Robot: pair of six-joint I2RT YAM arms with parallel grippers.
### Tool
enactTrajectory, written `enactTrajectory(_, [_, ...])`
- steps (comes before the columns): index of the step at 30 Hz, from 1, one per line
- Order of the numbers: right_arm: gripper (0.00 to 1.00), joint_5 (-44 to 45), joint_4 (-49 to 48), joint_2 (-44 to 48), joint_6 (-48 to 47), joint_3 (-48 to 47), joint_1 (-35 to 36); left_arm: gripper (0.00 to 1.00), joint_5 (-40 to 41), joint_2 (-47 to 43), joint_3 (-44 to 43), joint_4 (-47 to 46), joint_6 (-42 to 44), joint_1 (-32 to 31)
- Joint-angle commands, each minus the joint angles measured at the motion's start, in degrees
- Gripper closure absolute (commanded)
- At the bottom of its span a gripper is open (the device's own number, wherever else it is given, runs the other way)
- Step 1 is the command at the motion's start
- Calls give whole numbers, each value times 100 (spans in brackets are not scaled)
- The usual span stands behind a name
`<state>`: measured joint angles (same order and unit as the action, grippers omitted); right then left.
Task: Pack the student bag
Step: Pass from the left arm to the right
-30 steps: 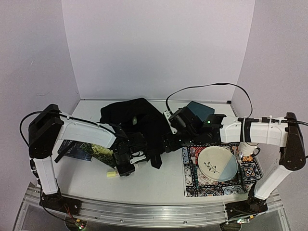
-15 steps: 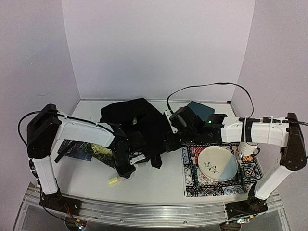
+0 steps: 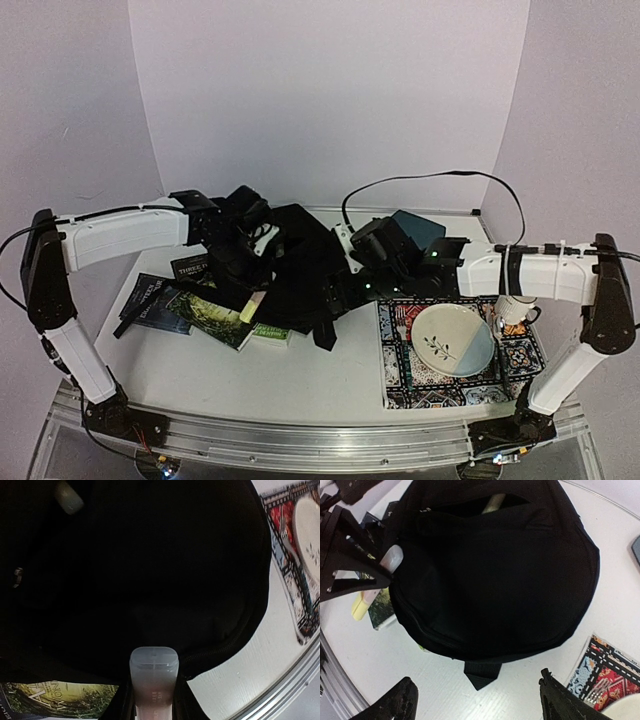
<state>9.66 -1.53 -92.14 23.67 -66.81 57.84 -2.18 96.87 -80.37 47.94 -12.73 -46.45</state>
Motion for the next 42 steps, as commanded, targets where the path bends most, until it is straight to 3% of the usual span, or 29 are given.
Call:
enactTrajectory(1, [16,-399,-661,-169,225,-71,130,100,46,-315,-334,-398,-1072,241])
enactTrajectory(14, [21,-687,-2357,-971,1029,-232,378,100,-606,-767,480,-2264,-3055,467])
enactTrajectory(22, [27,-862,-2571,-1429,1050,-616,378,100,-801,-865,667,-2647,-3407,463])
enactTrajectory(24, [36,-896,-2604,-1508,1017,-669,377,100,-857,-879,695,-2719,-3450,469])
enactTrajectory(32, [87,-921,-2672,-1458,923,-603,362,100,-980,-852,802,-2773,-3432,525])
enactTrajectory(34, [99,-918,-2670,-1402,931,-561,335,93,-999,-844,798,-2769,-3341,577])
enactTrajectory(42, [100,-922,-2260,-1160,1039,-383,69,56,-549,-816,620,-2563,-2068,975])
